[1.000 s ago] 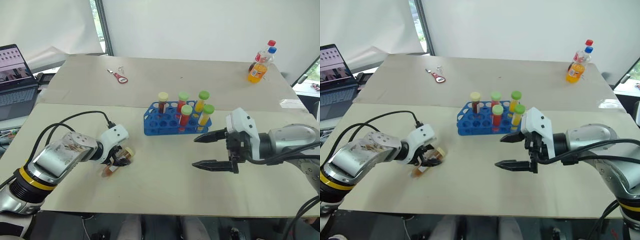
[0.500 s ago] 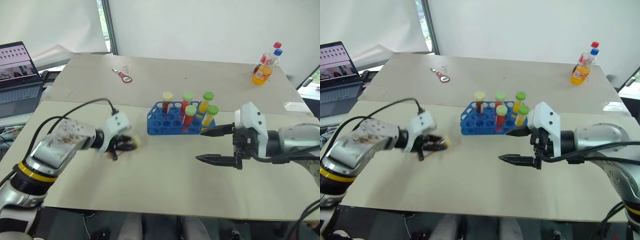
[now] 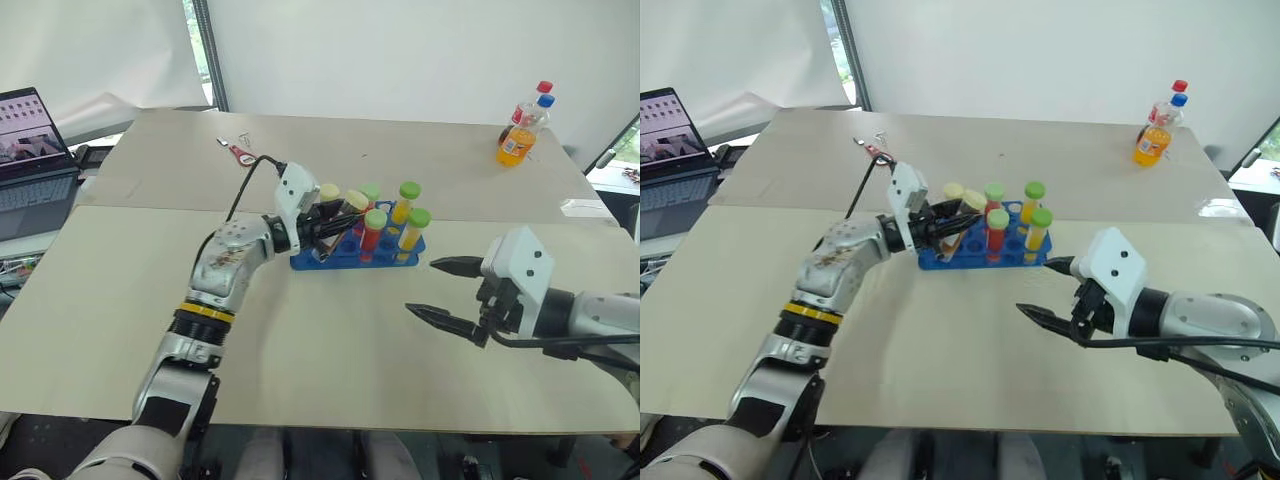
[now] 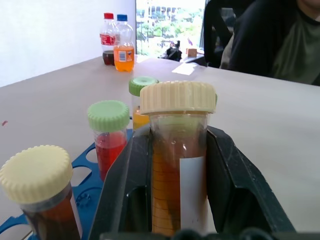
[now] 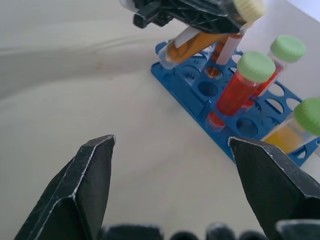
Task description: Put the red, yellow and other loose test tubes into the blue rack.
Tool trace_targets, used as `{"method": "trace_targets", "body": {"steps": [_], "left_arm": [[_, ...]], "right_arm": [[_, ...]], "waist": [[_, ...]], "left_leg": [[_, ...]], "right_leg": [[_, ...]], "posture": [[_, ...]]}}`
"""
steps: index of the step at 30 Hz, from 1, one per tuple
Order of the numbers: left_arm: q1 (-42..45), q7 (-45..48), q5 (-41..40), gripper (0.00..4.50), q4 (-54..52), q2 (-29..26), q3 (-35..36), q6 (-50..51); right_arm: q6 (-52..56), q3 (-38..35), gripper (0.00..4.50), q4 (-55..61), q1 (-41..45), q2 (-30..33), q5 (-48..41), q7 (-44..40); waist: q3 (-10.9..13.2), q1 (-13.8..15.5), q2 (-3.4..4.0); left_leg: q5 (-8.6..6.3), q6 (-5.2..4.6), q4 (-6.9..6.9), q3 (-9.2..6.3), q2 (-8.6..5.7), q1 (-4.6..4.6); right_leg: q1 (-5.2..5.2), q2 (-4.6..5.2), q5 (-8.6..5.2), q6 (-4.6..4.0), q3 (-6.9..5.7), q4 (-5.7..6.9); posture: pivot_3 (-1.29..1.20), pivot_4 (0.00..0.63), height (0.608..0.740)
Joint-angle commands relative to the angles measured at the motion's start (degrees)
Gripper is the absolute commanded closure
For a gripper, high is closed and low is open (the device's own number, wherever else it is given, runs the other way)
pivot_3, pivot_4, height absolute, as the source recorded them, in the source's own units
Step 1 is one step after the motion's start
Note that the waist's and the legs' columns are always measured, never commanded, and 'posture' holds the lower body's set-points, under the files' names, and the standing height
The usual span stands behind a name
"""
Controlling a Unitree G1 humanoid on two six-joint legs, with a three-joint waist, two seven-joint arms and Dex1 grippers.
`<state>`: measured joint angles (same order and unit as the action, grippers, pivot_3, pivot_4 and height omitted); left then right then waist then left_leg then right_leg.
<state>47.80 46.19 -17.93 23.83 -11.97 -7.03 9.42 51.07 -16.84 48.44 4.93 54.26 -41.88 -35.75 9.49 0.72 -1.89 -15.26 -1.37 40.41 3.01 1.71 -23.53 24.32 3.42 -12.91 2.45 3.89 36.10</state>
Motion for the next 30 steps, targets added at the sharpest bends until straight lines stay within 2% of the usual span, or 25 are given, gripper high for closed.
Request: {"method": "trace_targets", "body": {"steps": [1, 6, 10, 19, 30], "left_arm": [[3.9, -1.9, 1.8, 3.59, 6.4, 2.3, 2.5, -8.4], [5.2, -1.4, 3.7, 3.59, 12.9, 4.0, 2.7, -12.9], [4.2, 0.0, 4.5, 3.59, 13.2, 4.8, 2.1, -12.5], [1.9, -4.0, 7.1, 3.59, 16.3, 7.1, 2.9, -15.9], [-8.2, -9.3, 7.8, 3.59, 10.4, 8.7, 5.4, -22.9]], "right_arm": [[1.7, -3.1, 0.45, 3.5, -0.9, -0.7, -1.6, 3.3], [3.4, -3.6, 0.45, 4.8, -1.7, -1.1, -3.1, 6.1], [4.4, -3.9, 0.45, 5.1, -2.0, -0.9, -4.1, 7.3], [5.8, -2.8, 0.45, 4.7, -0.6, -1.8, -5.6, 11.3], [5.6, 0.5, 0.45, 4.5, -0.2, -9.9, -1.4, 22.7]], "waist": [[0.0, 0.0, -0.01], [0.0, 0.0, 0.0], [0.0, 0.0, 0.0], [0.0, 0.0, 0.0], [-0.2, -0.2, 0.08]], "left_leg": [[0.0, 0.0, 0.0, -0.01, -0.01, -0.01], [-0.02, -0.04, 0.0, -0.03, -0.01, -0.01], [-0.02, -0.04, 0.0, -0.04, -0.01, -0.03], [-0.02, -0.04, 0.0, -0.06, 0.0, 0.0], [-0.03, -0.05, -0.03, -0.16, 0.02, 0.1]], "right_leg": [[-0.01, 0.0, 0.0, 0.01, 0.0, -0.01], [-0.01, 0.0, 0.01, 0.03, 0.01, -0.03], [0.0, 0.0, 0.01, 0.03, 0.01, -0.03], [-0.03, 0.0, 0.02, 0.04, 0.01, -0.03], [-0.08, 0.0, 0.01, 0.03, 0.05, -0.01]], "posture": [[0.0, 0.15, 0.733], [0.0, 0.15, 0.733], [0.0, 0.15, 0.733], [0.0, 0.15, 0.733], [0.0, 0.15, 0.733]]}}
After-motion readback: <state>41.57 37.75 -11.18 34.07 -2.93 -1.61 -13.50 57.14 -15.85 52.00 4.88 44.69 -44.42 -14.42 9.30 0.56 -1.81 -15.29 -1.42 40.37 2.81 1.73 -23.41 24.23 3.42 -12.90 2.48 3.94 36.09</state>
